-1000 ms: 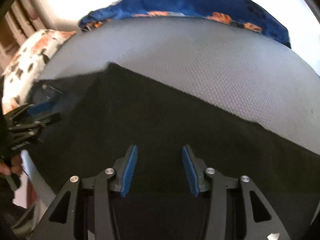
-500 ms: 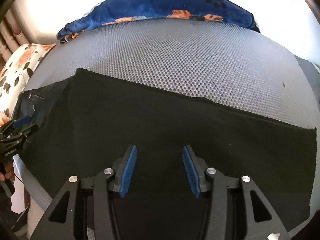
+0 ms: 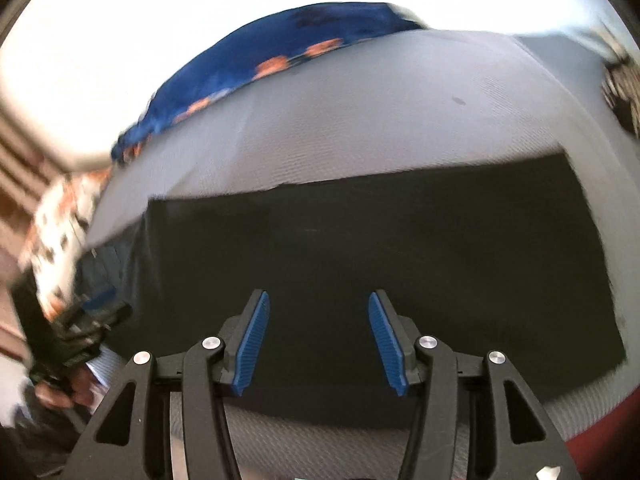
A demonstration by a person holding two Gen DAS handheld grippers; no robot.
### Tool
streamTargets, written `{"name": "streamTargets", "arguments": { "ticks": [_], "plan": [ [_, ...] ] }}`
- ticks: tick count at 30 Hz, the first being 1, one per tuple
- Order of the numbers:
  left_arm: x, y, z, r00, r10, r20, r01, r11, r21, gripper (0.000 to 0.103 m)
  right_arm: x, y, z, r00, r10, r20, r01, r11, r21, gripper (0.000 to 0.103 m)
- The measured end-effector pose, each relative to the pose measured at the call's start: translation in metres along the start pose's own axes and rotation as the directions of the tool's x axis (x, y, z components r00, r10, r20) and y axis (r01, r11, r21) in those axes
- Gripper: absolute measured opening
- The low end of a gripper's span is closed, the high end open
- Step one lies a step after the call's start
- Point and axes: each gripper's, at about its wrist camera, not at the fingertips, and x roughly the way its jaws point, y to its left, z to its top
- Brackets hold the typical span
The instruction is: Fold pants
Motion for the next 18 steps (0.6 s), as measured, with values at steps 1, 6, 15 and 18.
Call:
{"name": "streamTargets", "arguments": {
  "ticks": [1,6,15,18],
  "plan": [
    [0.002,-0.003,0.0,1.0,-0.001,-0.002,0.001,1.0,-0.014,0.073,-0.01,-0.02,-0.003,1.0,0.008,0.011,-0.009,0.999,0.051,0.049],
    [0.008,-0.01,-0.001,1.0,-0.012,-0.001,0.012,0.999,-0.038,0.073,-0.05,-0.096,-0.018,0.997,-0.029,0.073,0.011,0.973,0.231,0.051],
    [0.014,-0.012,-0.002,1.0,-0.01,-0.011,0.009,0.998,-0.057,0.073,-0.078,-0.187,-0.043,0.993,-0.08,0.091,0.036,0.913,0.407,0.051],
    [0.015,-0.014,-0.001,1.0,-0.002,-0.014,0.001,0.999,-0.051,0.073,-0.073,-0.199,-0.049,0.995,-0.046,0.089,0.002,0.899,0.438,0.051]
  ]
}}
